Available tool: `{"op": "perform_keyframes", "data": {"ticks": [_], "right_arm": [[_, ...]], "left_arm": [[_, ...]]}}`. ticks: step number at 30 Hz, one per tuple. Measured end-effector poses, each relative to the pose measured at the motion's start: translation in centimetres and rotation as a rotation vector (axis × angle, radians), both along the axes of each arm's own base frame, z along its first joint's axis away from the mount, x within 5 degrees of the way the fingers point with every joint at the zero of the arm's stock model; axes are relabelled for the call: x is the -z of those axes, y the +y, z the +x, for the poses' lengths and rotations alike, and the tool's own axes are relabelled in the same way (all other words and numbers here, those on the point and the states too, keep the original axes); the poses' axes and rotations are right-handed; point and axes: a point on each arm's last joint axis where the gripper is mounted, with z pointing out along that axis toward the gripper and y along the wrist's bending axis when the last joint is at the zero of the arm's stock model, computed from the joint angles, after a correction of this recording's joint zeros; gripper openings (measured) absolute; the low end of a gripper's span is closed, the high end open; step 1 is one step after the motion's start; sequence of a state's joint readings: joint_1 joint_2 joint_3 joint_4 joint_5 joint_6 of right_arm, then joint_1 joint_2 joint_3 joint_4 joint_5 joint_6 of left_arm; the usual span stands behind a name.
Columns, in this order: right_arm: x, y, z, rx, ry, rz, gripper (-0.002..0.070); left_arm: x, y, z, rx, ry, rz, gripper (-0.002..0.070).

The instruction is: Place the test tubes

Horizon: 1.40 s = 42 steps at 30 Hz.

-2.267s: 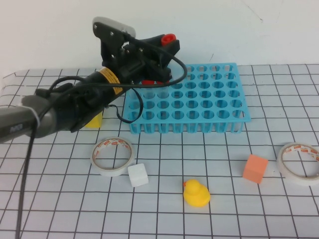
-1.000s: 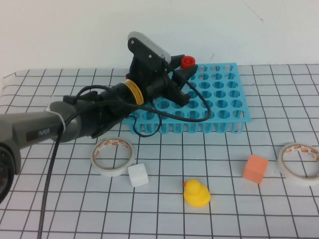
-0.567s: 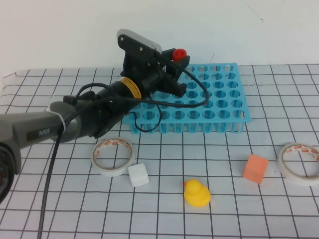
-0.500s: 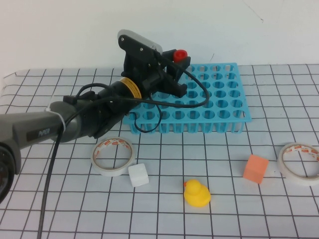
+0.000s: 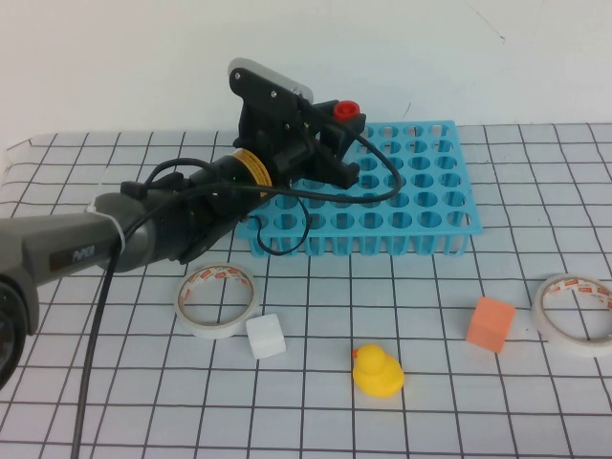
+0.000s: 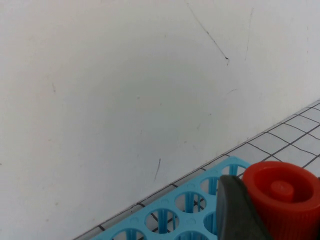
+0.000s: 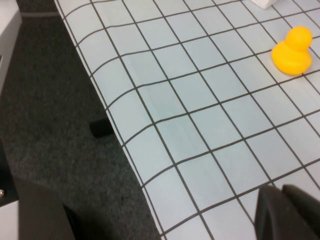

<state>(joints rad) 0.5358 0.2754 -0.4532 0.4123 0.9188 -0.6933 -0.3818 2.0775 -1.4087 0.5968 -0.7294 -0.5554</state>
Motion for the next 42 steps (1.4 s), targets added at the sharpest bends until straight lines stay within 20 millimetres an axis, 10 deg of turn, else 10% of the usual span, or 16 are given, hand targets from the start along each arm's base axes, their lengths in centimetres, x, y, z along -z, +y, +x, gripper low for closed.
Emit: {"op": "perform_keyframes", "data": {"ticks": [42], "right_arm": [[0.00,0.00,0.00,0.000,0.000,0.000,-0.0001]], "left_arm": [[-0.31,-0.12,-0.30,0.035,-0.025,0.063,0.0263]]}}
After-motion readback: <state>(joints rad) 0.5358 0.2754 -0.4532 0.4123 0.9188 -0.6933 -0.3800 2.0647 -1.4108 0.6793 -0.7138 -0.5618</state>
